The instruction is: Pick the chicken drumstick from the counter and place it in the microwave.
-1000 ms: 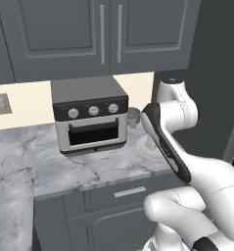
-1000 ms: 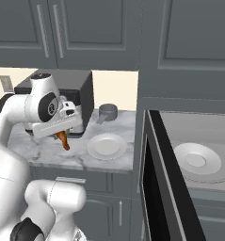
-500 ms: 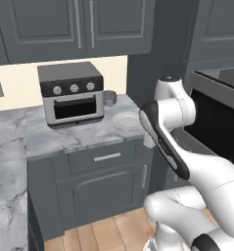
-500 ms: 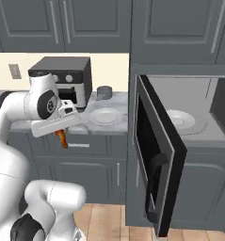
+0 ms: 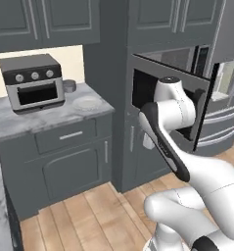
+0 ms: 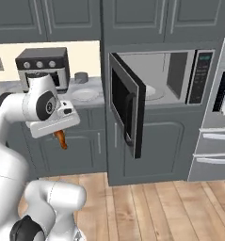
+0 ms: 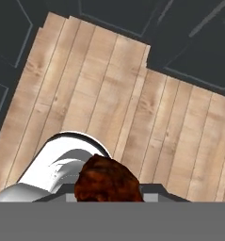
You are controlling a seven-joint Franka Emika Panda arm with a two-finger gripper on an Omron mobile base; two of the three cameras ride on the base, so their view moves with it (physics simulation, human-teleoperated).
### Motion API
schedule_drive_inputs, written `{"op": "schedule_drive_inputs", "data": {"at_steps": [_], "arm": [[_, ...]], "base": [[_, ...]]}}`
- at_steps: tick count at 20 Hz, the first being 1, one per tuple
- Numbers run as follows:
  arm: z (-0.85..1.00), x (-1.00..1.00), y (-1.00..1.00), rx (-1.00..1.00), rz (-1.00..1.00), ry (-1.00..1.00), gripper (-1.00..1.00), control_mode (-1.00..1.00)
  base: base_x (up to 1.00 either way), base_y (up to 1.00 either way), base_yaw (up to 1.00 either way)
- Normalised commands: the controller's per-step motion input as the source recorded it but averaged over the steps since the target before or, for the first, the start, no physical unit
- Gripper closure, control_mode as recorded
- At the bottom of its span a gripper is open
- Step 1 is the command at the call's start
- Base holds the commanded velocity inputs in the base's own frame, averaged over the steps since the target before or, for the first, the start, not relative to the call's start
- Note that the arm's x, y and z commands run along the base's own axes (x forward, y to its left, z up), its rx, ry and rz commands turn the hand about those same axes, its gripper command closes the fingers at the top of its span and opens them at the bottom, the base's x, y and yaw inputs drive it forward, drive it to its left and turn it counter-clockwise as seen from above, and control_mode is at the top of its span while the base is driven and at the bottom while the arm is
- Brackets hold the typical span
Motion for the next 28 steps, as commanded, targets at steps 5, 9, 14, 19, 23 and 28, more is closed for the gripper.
{"op": "schedule_drive_inputs", "data": {"at_steps": [5,9,14,19,23,28], "arm": [[0.00,0.00,0.00,0.00,0.00,0.00,1.00,1.00],[0.00,0.00,0.00,0.00,0.00,0.00,1.00,1.00],[0.00,0.00,0.00,0.00,0.00,0.00,1.00,1.00],[0.00,0.00,0.00,0.00,0.00,0.00,1.00,1.00],[0.00,0.00,0.00,0.00,0.00,0.00,1.00,1.00],[0.00,0.00,0.00,0.00,0.00,0.00,1.00,1.00]], "base": [[-1.00,0.00,-0.29],[-0.86,-0.26,-0.22],[-0.12,-0.89,-0.10],[0.67,-0.82,0.00],[1.00,-0.50,0.00],[1.00,-0.15,0.24]]}}
